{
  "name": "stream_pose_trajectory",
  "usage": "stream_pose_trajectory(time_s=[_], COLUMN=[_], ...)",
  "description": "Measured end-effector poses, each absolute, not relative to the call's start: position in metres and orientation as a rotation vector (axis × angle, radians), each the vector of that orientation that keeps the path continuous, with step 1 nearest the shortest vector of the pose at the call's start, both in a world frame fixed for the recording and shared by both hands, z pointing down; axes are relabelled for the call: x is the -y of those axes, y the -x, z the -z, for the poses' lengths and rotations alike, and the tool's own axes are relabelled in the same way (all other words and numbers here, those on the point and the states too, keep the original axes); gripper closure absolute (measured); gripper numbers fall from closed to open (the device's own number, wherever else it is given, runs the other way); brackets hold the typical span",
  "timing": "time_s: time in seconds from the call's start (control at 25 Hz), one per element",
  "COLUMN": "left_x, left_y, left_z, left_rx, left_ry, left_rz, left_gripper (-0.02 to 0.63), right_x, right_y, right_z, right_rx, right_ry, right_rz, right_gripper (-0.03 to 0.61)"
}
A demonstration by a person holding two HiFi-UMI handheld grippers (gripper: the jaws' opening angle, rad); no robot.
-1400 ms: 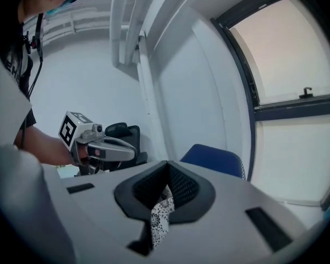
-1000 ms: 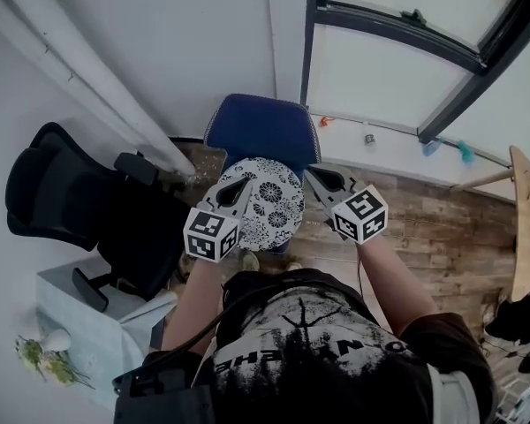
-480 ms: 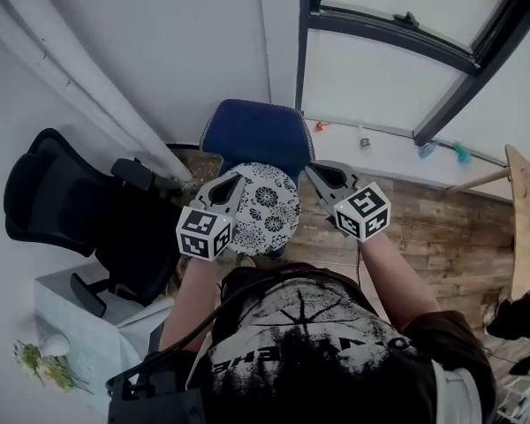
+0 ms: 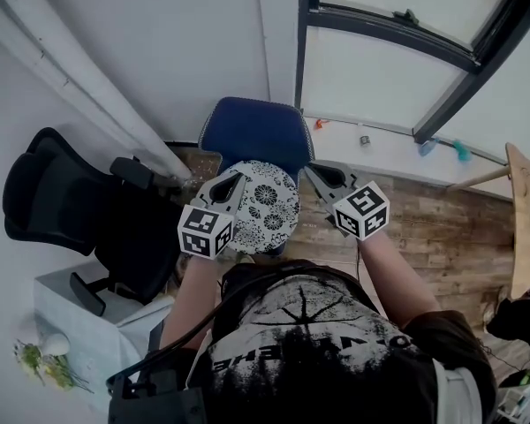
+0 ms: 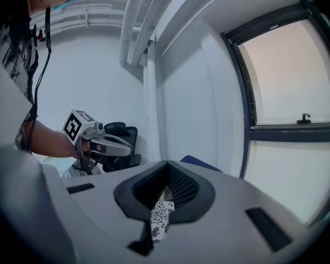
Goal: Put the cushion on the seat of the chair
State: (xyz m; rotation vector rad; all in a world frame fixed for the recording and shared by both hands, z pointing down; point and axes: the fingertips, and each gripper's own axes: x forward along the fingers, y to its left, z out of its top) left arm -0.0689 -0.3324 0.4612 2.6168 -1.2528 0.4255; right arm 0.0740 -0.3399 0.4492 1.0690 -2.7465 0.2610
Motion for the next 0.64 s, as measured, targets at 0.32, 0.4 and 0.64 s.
stream_pose_trajectory(time_s=[0.32,0.4,0.64], left_x=[0.334,0.334,0.335], left_y=[0.061,0.061,0.059], left_z=[-0.467,-0.468,-0.467], left_rx=[1.230,1.231,1.238], left_ry=[-2.607,-2.608,-2.618], left_rz=[-0.429,-0.430,-0.434], left_gripper=[0.597,0.597,0.597], right_x=[0.342,0.342,0.342], right_y=[-0.079,-0.079,-0.077], right_z=[-0.453,-0.455,-0.461], right_rx=[2.738,2.736,2.718], right_ry=[-1.075,-1.076,-1.075], right_rz=[-0.283,-0.285,-0.282], right_gripper=[0.561,0.560,0.561])
